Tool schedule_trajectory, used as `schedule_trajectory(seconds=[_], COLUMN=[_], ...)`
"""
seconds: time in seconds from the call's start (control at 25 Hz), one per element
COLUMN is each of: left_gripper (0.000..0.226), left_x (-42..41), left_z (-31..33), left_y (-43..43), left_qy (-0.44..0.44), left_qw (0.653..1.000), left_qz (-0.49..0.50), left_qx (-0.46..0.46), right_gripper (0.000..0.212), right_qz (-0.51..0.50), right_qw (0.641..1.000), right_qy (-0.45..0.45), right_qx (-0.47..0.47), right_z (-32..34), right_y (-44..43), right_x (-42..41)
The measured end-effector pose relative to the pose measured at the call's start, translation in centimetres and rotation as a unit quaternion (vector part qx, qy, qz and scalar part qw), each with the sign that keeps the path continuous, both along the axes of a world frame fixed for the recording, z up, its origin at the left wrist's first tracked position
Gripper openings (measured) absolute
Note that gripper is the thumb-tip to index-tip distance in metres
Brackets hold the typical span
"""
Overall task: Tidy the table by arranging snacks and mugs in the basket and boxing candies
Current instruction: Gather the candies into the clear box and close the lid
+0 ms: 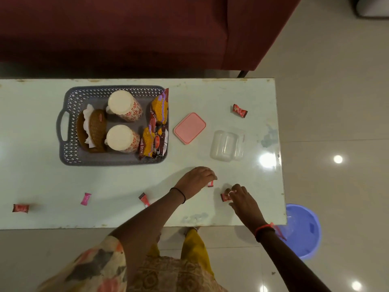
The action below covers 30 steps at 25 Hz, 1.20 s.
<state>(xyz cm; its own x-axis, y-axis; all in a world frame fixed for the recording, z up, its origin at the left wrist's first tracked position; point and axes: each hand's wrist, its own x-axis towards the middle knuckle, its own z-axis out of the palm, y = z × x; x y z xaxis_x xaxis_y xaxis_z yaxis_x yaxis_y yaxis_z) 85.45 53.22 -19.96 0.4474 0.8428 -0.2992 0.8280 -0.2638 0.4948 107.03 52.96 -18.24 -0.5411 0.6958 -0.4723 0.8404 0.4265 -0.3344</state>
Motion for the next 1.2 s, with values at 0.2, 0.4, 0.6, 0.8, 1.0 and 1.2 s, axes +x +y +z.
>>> schedule_trajectory(seconds=[0.2,0.4,0.6,0.8,1.0,1.2], left_gripper=[0.042,0.026,0.021,0.023,0.026,0.033], left_x=[0.5,0.9,1.6,3.0,3.9,3.9], left_z=[-0.6,0.2,2.7,3.3,1.9,1.9], left_y=[0.5,0.9,2.8,8.3,10.2,10.3], left_qy=[0.080,0.048,-0.021,-0.026,0.033,0.012], left_qw=[0.996,0.996,0.972,0.962,0.971,0.969], left_qz=[-0.025,0.067,0.216,0.253,0.225,0.235], left_qx=[-0.003,-0.024,0.084,0.097,0.076,0.074], right_gripper=[0.019,0.022,0.017,0.017,0.007,0.013], right_qz=[-0.054,-0.185,-0.287,-0.377,-0.443,-0.459], right_qw=[0.999,0.981,0.952,0.911,0.877,0.857], right_qy=[-0.003,0.041,0.086,0.156,0.184,0.229], right_qx=[0.002,-0.034,-0.059,-0.048,0.009,0.049], right_z=[-1.6,-1.6,-0.8,0.8,2.7,4.0], right_y=[0.4,0.6,1.1,2.8,5.8,9.4], right_x=[-0.4,-0.4,0.4,0.3,0.3,-0.1])
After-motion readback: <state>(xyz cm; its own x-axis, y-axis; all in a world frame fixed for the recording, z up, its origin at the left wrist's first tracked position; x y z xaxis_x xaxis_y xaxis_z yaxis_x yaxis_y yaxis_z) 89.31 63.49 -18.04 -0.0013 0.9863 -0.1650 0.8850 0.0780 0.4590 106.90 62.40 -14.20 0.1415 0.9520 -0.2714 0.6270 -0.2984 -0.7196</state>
